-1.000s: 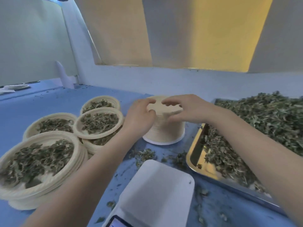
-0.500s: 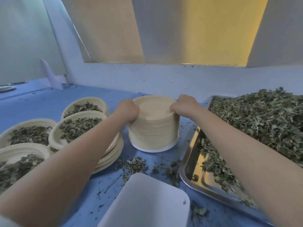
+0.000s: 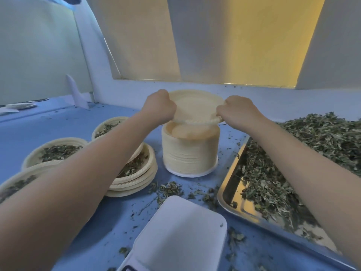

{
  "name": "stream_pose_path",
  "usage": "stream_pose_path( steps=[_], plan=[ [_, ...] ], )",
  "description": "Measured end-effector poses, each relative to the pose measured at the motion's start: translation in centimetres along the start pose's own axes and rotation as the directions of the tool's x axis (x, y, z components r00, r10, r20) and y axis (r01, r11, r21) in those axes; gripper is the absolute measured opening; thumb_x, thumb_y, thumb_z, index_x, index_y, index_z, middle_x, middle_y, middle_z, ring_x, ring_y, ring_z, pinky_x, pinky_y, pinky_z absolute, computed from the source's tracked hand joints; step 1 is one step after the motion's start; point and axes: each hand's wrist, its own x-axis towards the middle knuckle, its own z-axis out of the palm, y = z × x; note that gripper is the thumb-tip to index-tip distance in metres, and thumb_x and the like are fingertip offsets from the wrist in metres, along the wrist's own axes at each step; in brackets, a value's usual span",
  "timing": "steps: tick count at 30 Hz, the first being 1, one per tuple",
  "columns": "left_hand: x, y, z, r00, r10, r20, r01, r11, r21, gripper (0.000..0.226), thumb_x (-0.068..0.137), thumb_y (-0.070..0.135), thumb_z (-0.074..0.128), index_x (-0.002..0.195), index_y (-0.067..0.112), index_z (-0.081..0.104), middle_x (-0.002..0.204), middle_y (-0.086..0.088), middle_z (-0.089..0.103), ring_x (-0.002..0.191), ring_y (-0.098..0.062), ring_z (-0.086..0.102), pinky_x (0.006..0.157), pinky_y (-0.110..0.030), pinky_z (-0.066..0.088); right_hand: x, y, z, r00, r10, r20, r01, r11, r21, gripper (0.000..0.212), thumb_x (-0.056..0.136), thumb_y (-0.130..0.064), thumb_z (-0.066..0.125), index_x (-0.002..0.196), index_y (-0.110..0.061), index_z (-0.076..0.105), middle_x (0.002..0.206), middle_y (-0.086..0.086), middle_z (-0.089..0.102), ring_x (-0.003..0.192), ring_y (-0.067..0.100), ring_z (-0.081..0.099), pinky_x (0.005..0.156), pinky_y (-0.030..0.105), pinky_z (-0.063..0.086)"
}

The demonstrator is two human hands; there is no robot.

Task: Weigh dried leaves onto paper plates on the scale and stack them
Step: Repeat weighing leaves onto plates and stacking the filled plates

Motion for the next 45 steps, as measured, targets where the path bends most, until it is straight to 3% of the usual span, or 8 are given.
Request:
stream_pose_path(
  steps=[8, 11, 14, 23, 27, 31, 40, 45],
  plan=[
    [-11.7, -4.4, -0.2, 0.99, -0.11, -0.091, 0.08, 0.955, -0.285, 0.024, 0.078, -0.004, 0.036, 0.096, 0.009, 0.046, 0.088, -0.011, 0.049, 0.076, -0.02, 0.043, 0.063, -0.032, 0.036, -12.4, -0.4, 1.1, 0.993, -0.025, 0.115, 0.035, 0.996, -0.077, 0.03, 0.089, -0.02, 0.048, 0.066, -0.017, 0.029, 0.058, 0.002, 0.031, 0.048, 0.018, 0.028, 0.046, 0.03, 0.018],
    [-15.8, -6.8, 1.0, 0.982, -0.184, -0.026, 0.157, 0.895, -0.417, 0.034, 0.08, -0.005, 0.04, 0.109, 0.009, 0.05, 0.093, -0.006, 0.055, 0.082, -0.022, 0.052, 0.067, -0.035, 0.048, -15.5, 0.4, 2.8, 0.99, -0.028, 0.141, 0.046, 0.99, -0.131, 0.021, 0.086, -0.024, 0.051, 0.072, -0.008, 0.046, 0.071, 0.009, 0.052, 0.067, 0.026, 0.048, 0.051, 0.033, 0.028],
    [-18.1, -8.6, 2.2, 0.97, -0.232, 0.075, 0.24, 0.847, -0.475, 0.032, 0.082, -0.005, 0.045, 0.102, 0.02, 0.047, 0.099, -0.001, 0.057, 0.095, -0.023, 0.057, 0.077, -0.041, 0.051, -17.0, 1.4, 4.2, 0.985, -0.049, 0.166, 0.083, 0.976, -0.2, 0.025, 0.085, -0.026, 0.05, 0.067, -0.012, 0.04, 0.077, 0.01, 0.047, 0.076, 0.027, 0.046, 0.055, 0.032, 0.027],
    [-18.3, -10.6, 3.6, 0.927, -0.304, 0.219, 0.37, 0.835, -0.408, 0.028, 0.084, 0.008, 0.052, 0.108, 0.021, 0.047, 0.102, 0.001, 0.056, 0.101, -0.023, 0.056, 0.09, -0.045, 0.049, -17.5, 2.8, 6.5, 0.964, 0.011, 0.265, 0.088, 0.929, -0.36, 0.032, 0.09, -0.026, 0.046, 0.065, -0.006, 0.043, 0.078, 0.011, 0.045, 0.078, 0.03, 0.047, 0.062, 0.034, 0.035],
    [-18.4, -11.6, 4.0, 0.926, -0.318, 0.203, 0.374, 0.844, -0.384, 0.056, 0.084, 0.023, 0.058, 0.137, 0.018, 0.041, 0.122, 0.001, 0.053, 0.1, -0.017, 0.054, 0.088, -0.037, 0.046, -17.3, 3.1, 6.8, 0.968, 0.006, 0.252, 0.073, 0.95, -0.304, 0.044, 0.093, -0.042, 0.044, 0.064, -0.009, 0.04, 0.067, 0.006, 0.045, 0.061, 0.022, 0.047, 0.053, 0.033, 0.033],
    [-18.4, -12.6, 4.1, 0.915, -0.358, 0.186, 0.404, 0.804, -0.438, 0.058, 0.086, 0.032, 0.057, 0.139, 0.019, 0.038, 0.118, 0.003, 0.053, 0.105, -0.018, 0.053, 0.096, -0.043, 0.045, -17.1, 3.0, 6.9, 0.974, 0.006, 0.226, 0.055, 0.963, -0.262, 0.045, 0.09, -0.058, 0.038, 0.066, -0.021, 0.031, 0.068, -0.003, 0.039, 0.061, 0.011, 0.038, 0.051, 0.031, 0.025],
    [-19.0, -13.7, 4.5, 0.915, -0.379, 0.141, 0.392, 0.742, -0.544, 0.056, 0.072, 0.047, 0.06, 0.122, 0.024, 0.053, 0.105, 0.01, 0.059, 0.103, -0.018, 0.059, 0.097, -0.046, 0.046, -17.2, 3.1, 7.1, 0.975, 0.01, 0.221, 0.037, 0.977, -0.209, 0.081, 0.081, -0.071, 0.026, 0.137, -0.014, 0.04, 0.089, -0.005, 0.049, 0.092, 0.018, 0.049, 0.073, 0.036, 0.041],
    [-19.5, -14.0, 4.5, 0.915, -0.378, 0.143, 0.37, 0.644, -0.67, 0.047, 0.065, 0.047, 0.062, 0.106, 0.024, 0.062, 0.101, 0.004, 0.068, 0.092, -0.018, 0.067, 0.083, -0.04, 0.054, -17.3, 3.0, 6.9, 0.955, 0.04, 0.294, 0.024, 0.977, -0.21, 0.091, 0.075, -0.078, 0.028, 0.145, -0.02, 0.03, 0.126, 0.006, 0.051, 0.116, 0.024, 0.047, 0.082, 0.032, 0.035]
  ],
)
